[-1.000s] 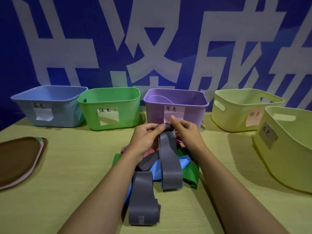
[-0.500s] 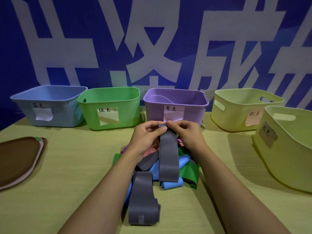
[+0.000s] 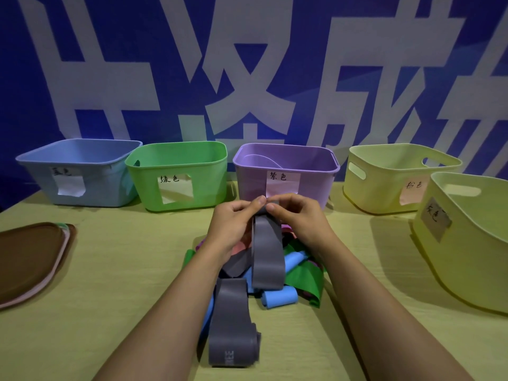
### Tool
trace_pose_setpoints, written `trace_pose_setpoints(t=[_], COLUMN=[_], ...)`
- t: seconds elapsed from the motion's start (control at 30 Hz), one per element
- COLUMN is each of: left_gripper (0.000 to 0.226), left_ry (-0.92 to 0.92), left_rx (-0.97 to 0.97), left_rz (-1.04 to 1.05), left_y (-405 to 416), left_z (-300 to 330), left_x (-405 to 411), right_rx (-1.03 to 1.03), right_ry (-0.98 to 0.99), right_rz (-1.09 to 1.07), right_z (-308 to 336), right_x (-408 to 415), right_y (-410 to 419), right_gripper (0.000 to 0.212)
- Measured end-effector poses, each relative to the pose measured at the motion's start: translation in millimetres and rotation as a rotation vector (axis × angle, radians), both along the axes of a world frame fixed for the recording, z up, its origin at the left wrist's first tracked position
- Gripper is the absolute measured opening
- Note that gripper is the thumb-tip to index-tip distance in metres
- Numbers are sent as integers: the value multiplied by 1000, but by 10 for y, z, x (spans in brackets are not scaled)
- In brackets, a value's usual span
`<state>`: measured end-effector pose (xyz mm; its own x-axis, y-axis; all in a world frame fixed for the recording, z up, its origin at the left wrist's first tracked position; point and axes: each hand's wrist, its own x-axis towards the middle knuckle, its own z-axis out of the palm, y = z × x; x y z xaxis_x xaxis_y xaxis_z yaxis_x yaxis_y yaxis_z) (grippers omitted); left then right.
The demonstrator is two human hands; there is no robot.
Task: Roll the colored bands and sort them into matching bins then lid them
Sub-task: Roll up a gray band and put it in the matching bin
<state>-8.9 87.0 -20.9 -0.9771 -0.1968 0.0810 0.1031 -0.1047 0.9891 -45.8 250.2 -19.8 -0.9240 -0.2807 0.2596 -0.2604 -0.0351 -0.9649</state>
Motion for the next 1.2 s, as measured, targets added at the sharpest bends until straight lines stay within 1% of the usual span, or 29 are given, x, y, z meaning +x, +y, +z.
trace_pose_setpoints(t=[0.07, 0.13, 0.17, 0.23, 0.27, 0.33, 0.4, 0.47, 0.57, 0.63, 0.77, 0.83, 0.87, 0.9, 0.97, 1.0, 1.03, 1.1, 1.13, 1.2], left_gripper=[41, 36, 29, 13, 8, 9, 12, 15, 17, 19, 22, 25, 29, 39, 66, 71, 64, 41, 37, 35], left_ry=[13, 24, 35, 57, 62, 66, 81, 92, 94, 95, 92, 61, 26, -8, -42, -45, -42, -52, -58, -44], left_rx=[29, 49, 50, 25, 11, 9, 12, 8, 17, 20, 42, 101, 129, 139, 92, 70, 50, 38, 42, 20], left_rz=[6, 6, 1, -16, -27, -47, -64, -69, -68, -78, -110, -128, -138, -135, -133, -125, -108, -89, -83, -60], left_y=[1, -5, -12, -7, 0, 4, 6, 8, 9, 15, 11, 13, 27, 38, 44, 39, 32, 29, 31, 31], left_z=[25, 45, 46, 45, 42, 34, 18, 21, 28, 29, 39, 34, 39, 39, 22, 12, 14, 42, 59, 65], left_x=[7, 3, -1, -3, 4, 10, -1, -1, 9, 5, 6, -3, -2, -5, -10, -13, -4, 26, 39, 49], right_rx=[8, 56, 82, 109, 119, 137, 140, 126, 102, 87, 28, -11, -27, -35, -43, -49, -53, -52, -48, -36], right_ry=[-5, -28, -50, -98, -111, -102, -72, -47, -38, -47, -52, -43, -33, -20, 16, 31, 36, 33, 32, 26], right_rz=[5, -2, -19, -99, -144, -195, -192, -183, -154, -129, -98, -69, -56, -45, -26, -16, -8, -1, -2, -4], right_z=[11, 53, 74, 90, 99, 113, 109, 103, 101, 81, 73, 70, 61, 61, 55, 45, 43, 34, 26, 26], right_x=[23, 75, 108, 125, 117, 108, 117, 121, 130, 107, 77, 65, 56, 59, 53, 43, 44, 42, 35, 44], right_y=[1, -8, -20, -27, -25, -20, -12, -3, -11, -12, -11, -16, -19, -20, -23, -24, -24, -21, -21, -23], right_gripper=[16, 19, 28, 53, 59, 66, 75, 71, 52, 43, 33, 25, 19, 13, 3, 4, 9, 17, 16, 10])
